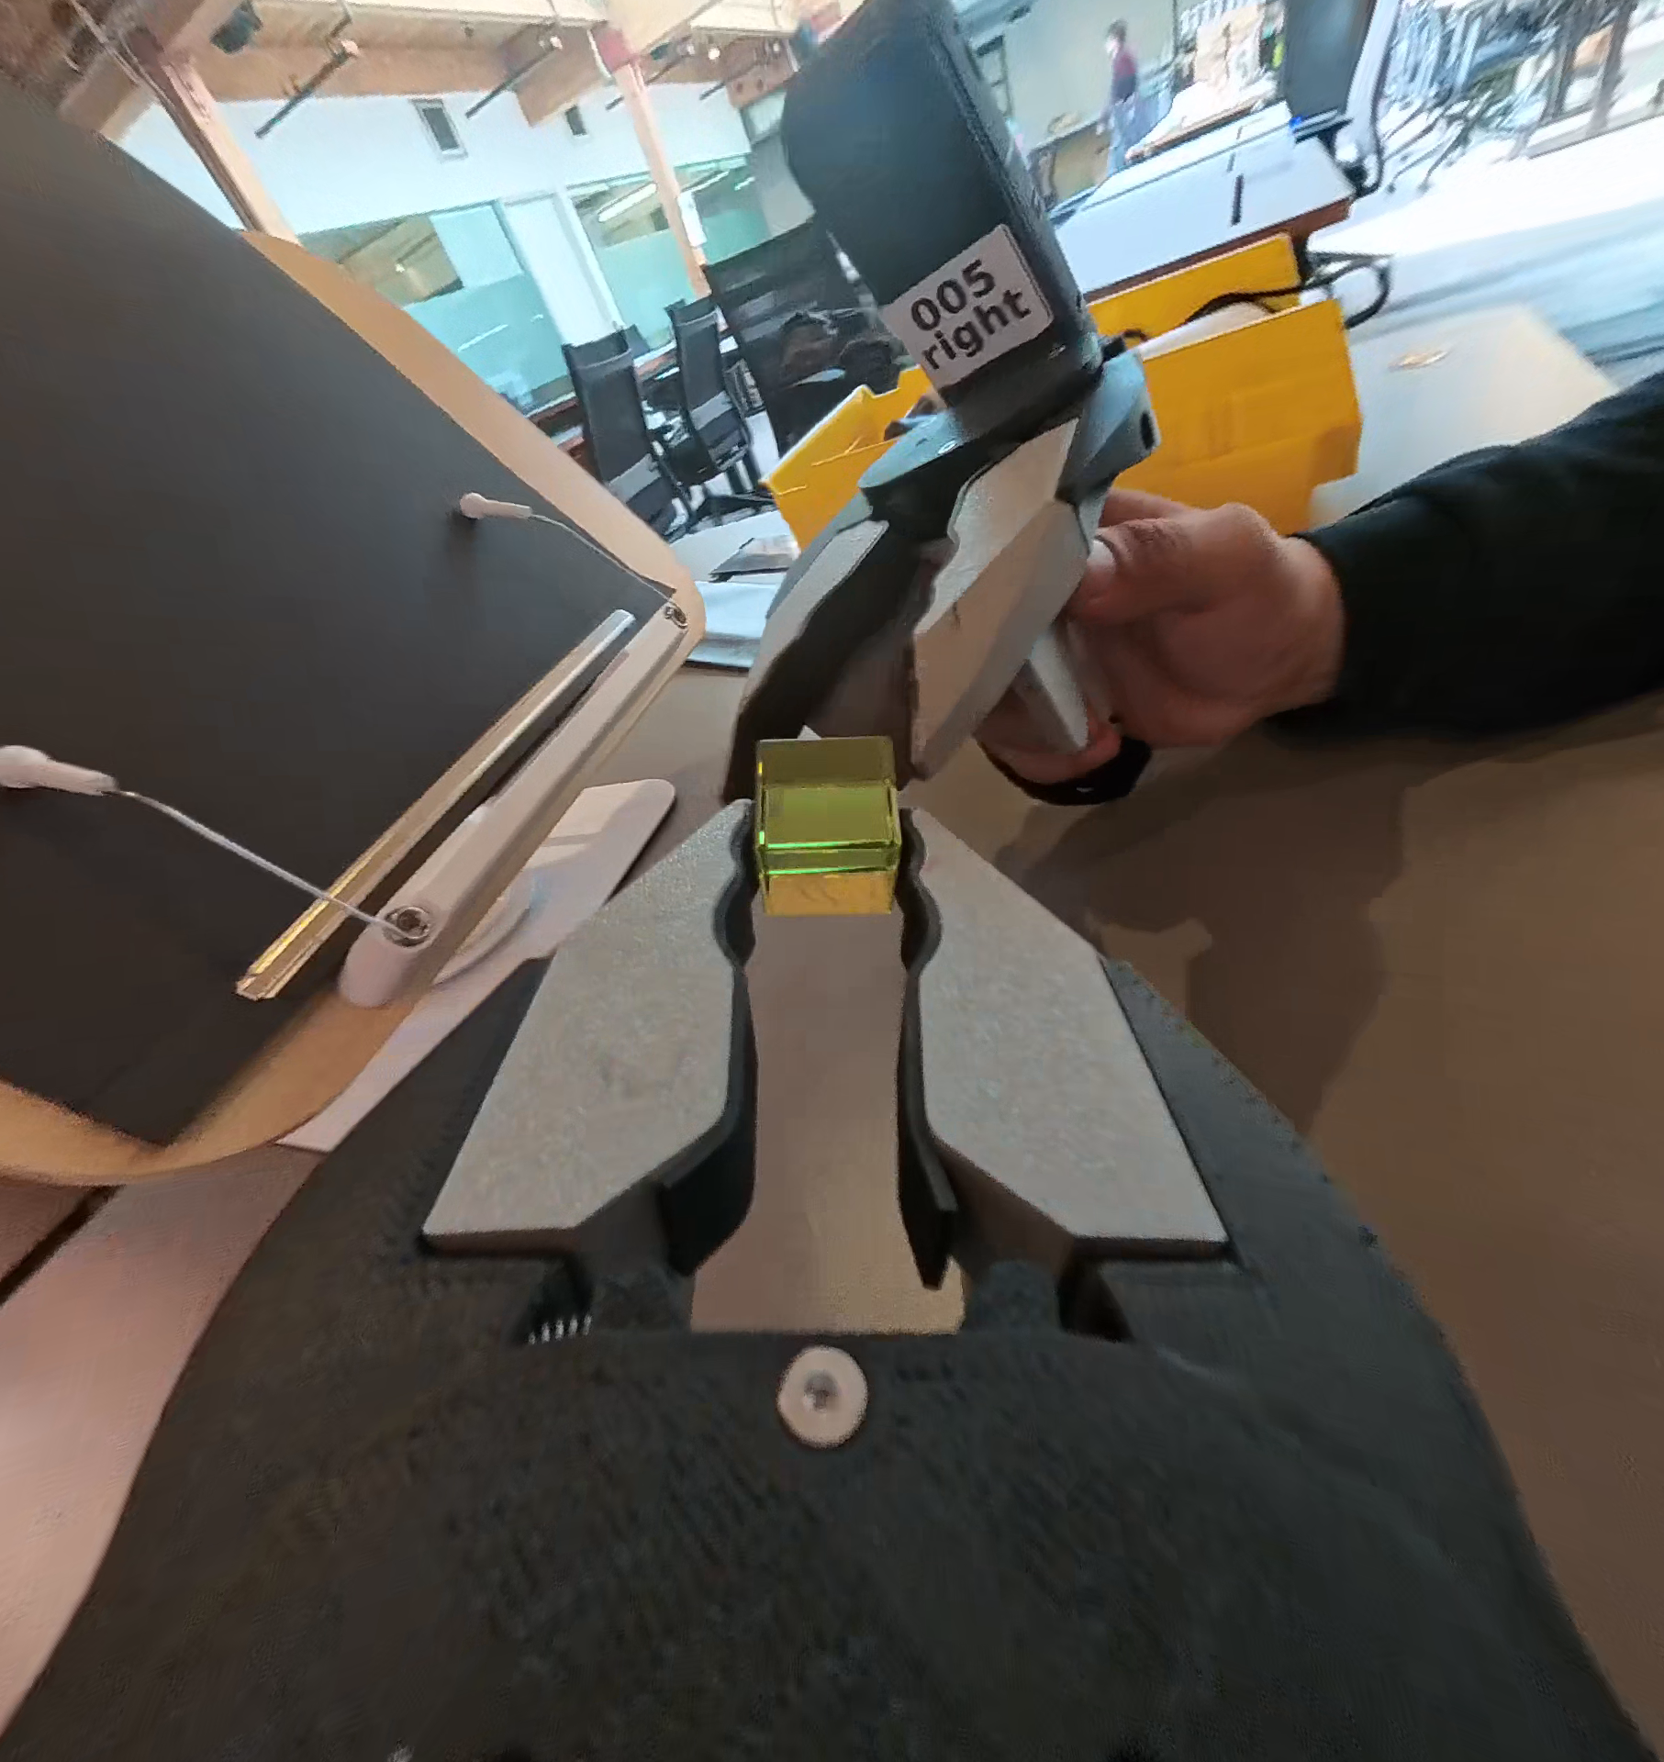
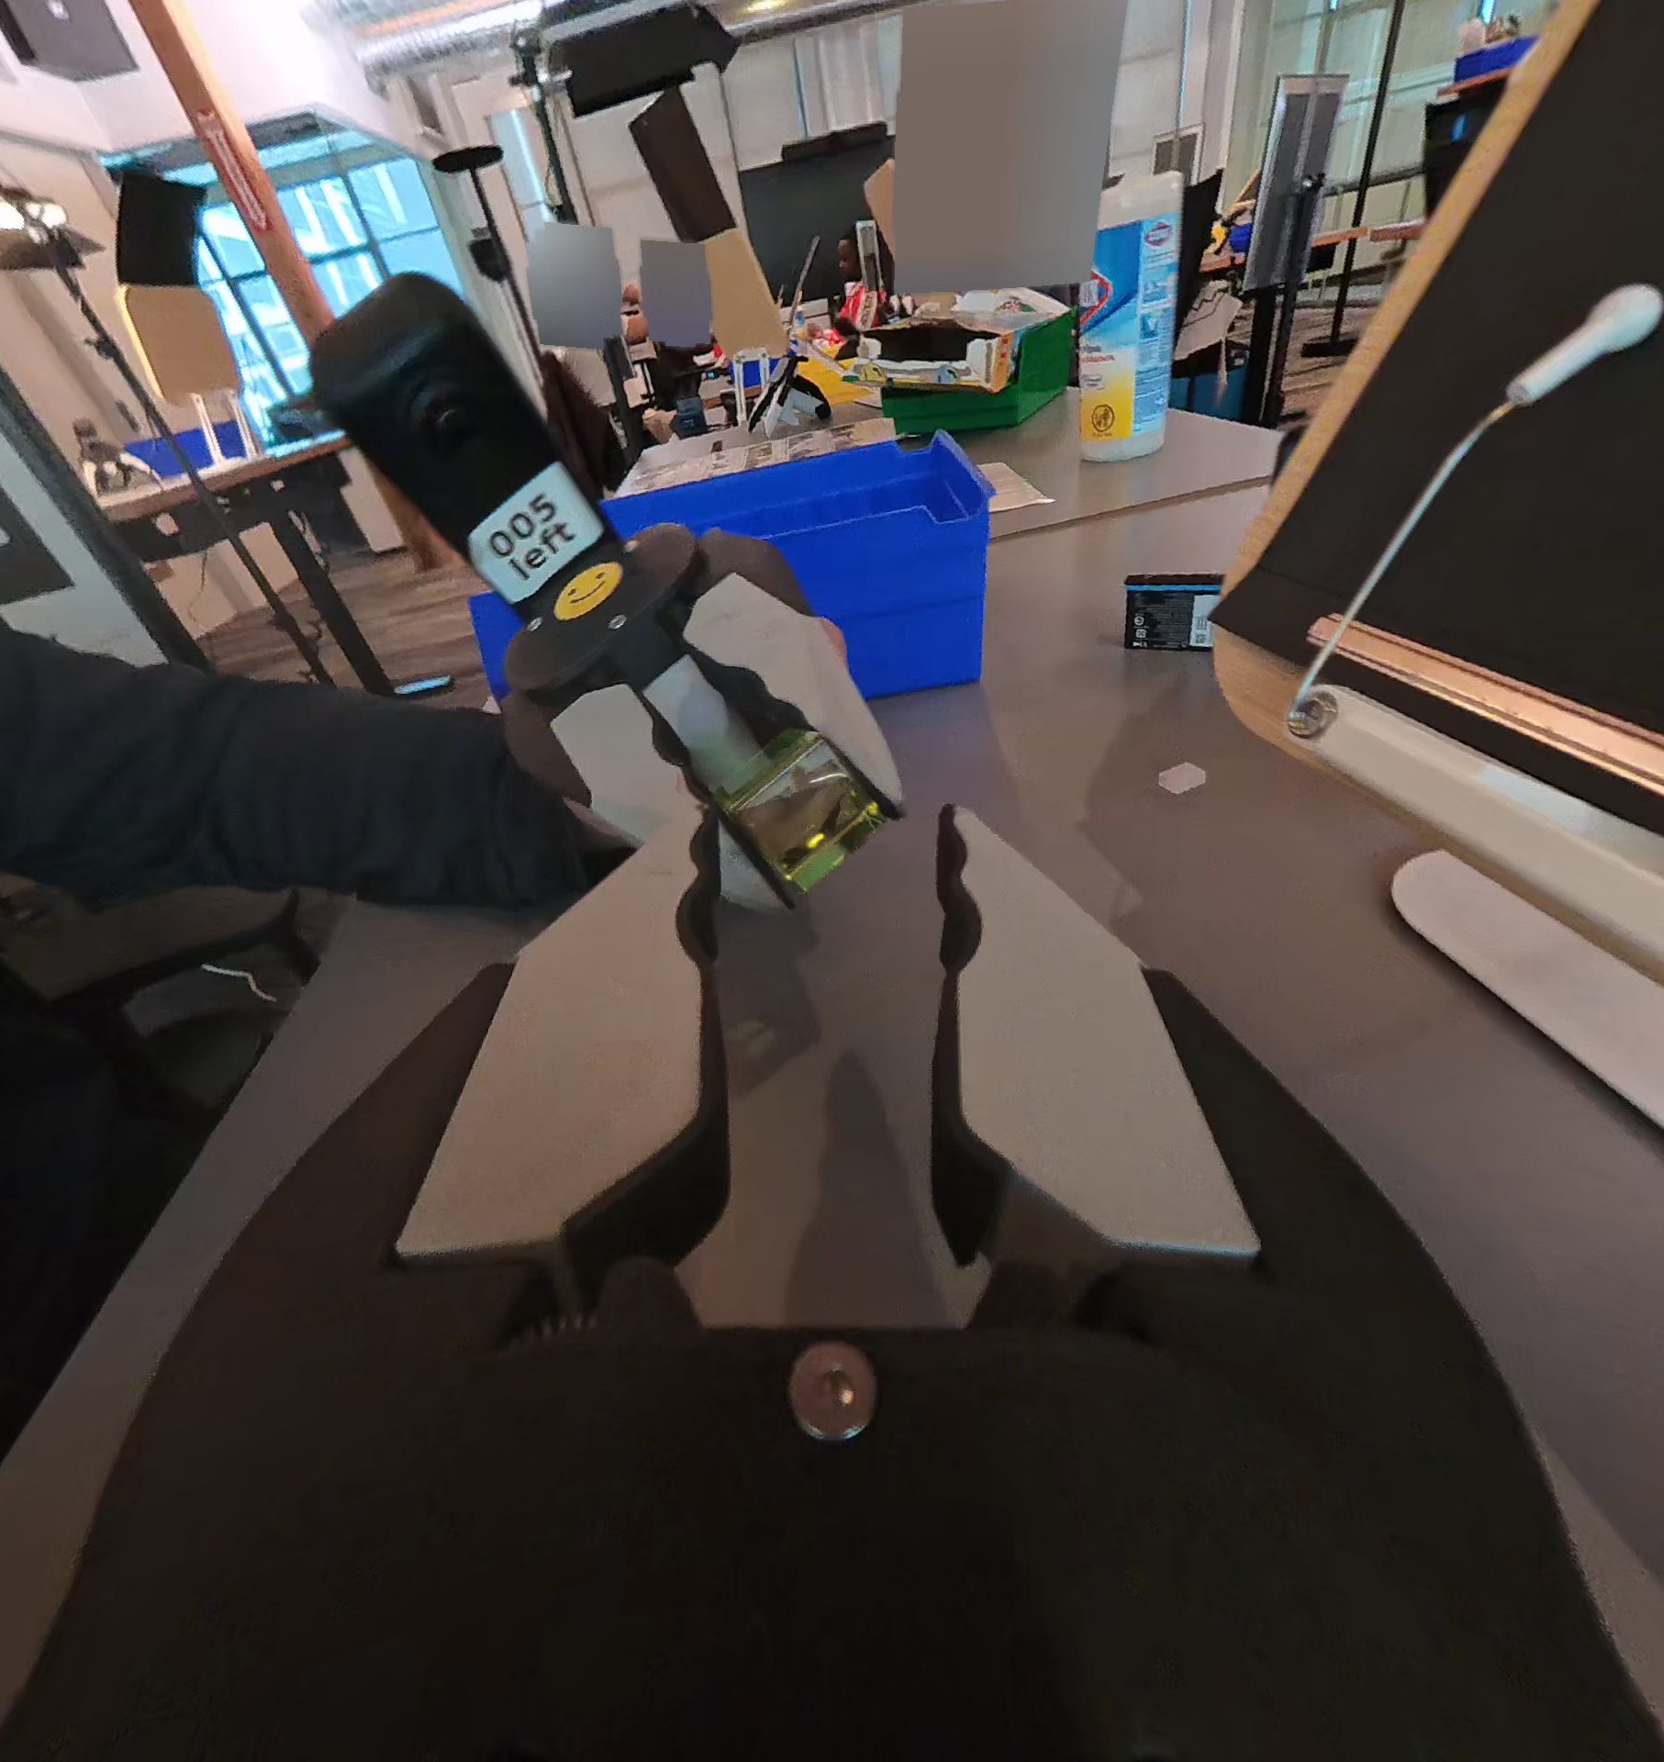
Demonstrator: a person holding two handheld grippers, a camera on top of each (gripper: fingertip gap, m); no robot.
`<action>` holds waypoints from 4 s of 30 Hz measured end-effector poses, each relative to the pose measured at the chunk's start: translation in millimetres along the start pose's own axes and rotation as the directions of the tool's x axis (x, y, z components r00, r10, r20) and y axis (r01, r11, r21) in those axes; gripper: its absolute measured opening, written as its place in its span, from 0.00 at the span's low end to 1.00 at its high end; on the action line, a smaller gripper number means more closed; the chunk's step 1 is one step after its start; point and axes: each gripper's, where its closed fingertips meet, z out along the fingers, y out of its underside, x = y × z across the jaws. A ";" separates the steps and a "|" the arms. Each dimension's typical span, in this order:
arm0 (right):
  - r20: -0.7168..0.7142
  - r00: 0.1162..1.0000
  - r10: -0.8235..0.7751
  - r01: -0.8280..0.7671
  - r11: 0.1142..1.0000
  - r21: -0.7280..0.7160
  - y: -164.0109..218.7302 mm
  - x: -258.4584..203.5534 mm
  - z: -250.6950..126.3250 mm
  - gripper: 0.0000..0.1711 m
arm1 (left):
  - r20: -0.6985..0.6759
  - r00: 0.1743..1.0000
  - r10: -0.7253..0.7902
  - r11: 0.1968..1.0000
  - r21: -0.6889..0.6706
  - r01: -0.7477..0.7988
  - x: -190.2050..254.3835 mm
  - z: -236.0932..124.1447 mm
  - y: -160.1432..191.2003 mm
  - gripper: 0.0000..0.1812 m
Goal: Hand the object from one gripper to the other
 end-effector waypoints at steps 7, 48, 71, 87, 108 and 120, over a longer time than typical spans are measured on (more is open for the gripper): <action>0.087 0.994 -0.068 0.071 0.997 -0.034 2.6 -21.2 3.8 0.18 | -0.220 0.962 -0.160 0.987 -0.001 0.164 25.6 2.1 0.3 0.14; 0.033 0.999 -0.016 0.016 1.000 -0.014 -2.9 -10.8 -0.6 0.12 | -0.165 0.966 -0.199 0.980 -0.026 0.198 14.6 5.0 7.7 0.15; 0.089 0.996 0.025 -0.022 0.999 -0.038 3.2 -15.4 3.7 0.16 | -0.328 0.853 -0.406 0.905 -0.015 0.425 23.7 0.7 -2.2 0.14; 0.035 0.999 0.015 -0.015 1.000 0.010 -5.6 -6.1 -3.2 0.14 | -0.274 0.868 -0.414 0.905 -0.024 0.424 16.1 2.7 2.5 0.14; 0.070 0.997 0.040 -0.041 0.999 0.009 -2.3 -10.8 0.9 0.14 | -0.272 0.879 -0.392 0.917 -0.035 0.398 19.4 4.1 3.5 0.14; 0.089 0.994 0.067 -0.069 0.997 0.022 -1.5 -11.5 0.9 0.13 | -0.251 0.896 -0.367 0.928 -0.028 0.372 18.8 3.3 4.0 0.14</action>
